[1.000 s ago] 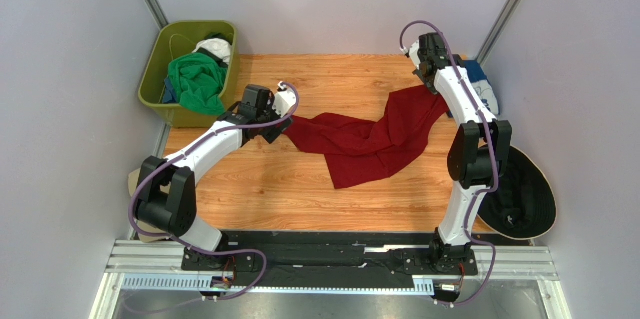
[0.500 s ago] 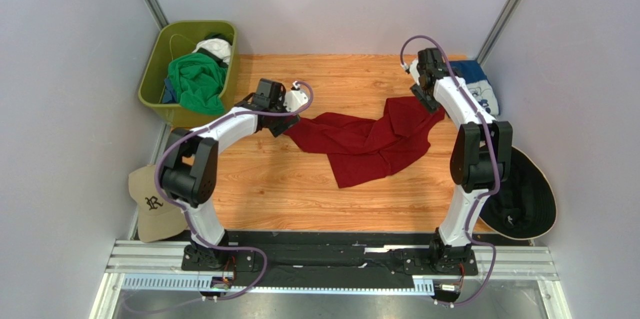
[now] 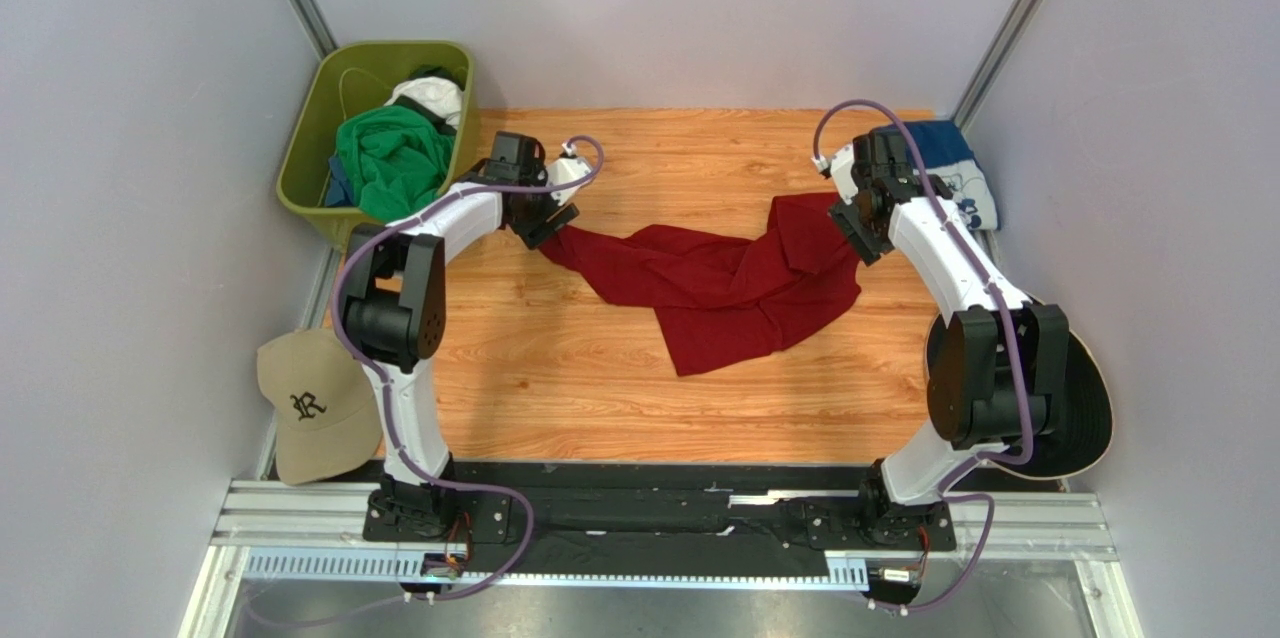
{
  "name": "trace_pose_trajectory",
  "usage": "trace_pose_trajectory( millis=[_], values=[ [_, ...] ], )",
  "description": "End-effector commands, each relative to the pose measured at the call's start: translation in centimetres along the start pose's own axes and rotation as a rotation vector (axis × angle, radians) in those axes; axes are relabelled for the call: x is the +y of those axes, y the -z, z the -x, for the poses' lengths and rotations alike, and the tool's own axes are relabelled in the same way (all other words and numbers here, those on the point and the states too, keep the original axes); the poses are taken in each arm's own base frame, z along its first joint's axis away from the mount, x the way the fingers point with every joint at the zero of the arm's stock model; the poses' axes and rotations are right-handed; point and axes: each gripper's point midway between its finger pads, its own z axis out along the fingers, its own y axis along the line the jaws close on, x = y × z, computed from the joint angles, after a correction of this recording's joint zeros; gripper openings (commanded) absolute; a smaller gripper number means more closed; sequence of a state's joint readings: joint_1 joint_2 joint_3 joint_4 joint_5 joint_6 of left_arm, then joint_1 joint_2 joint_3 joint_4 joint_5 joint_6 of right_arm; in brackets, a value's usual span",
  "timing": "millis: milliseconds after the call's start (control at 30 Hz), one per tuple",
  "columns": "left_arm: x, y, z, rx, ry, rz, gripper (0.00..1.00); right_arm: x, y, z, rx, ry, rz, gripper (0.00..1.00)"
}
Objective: Fold and stack the t-shirts
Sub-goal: Flatten the tshirt out
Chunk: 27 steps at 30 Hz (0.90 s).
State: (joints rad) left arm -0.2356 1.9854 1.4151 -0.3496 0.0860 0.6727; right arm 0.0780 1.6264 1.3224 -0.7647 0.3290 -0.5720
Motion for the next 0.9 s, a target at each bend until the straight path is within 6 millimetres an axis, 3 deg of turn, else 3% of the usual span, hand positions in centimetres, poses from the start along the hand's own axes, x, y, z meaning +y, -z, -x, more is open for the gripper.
trace_pose_trajectory(
  millis=[0,167,400,667,867],
  values=[
    [-0.7,0.4,0.7,-0.019,-0.048,-0.078,0.72,0.8,0.3,0.5,-0.049,-0.048,0.019,0.59],
    [-2.3,0.1,-0.5,0.034,-0.073,-0.198,0.71,1.5,0.1,0.5,-0.047,-0.047,0.037,0.59],
    [-2.6,-0.7,-0.3,0.081,-0.081,-0.283,0.69,2.5,1.4,0.8,-0.083,-0.04,0.062,0.59],
    [-3.1,-0.8,-1.6,0.125,-0.084,-0.297,0.47,7.3,3.3,1.9,-0.135,-0.009,0.26,0.59],
    [-3.5,-0.6,-2.0,0.137,-0.084,-0.315,0.22,10.5,1.9,2.4,-0.113,0.027,0.344,0.6]
  ],
)
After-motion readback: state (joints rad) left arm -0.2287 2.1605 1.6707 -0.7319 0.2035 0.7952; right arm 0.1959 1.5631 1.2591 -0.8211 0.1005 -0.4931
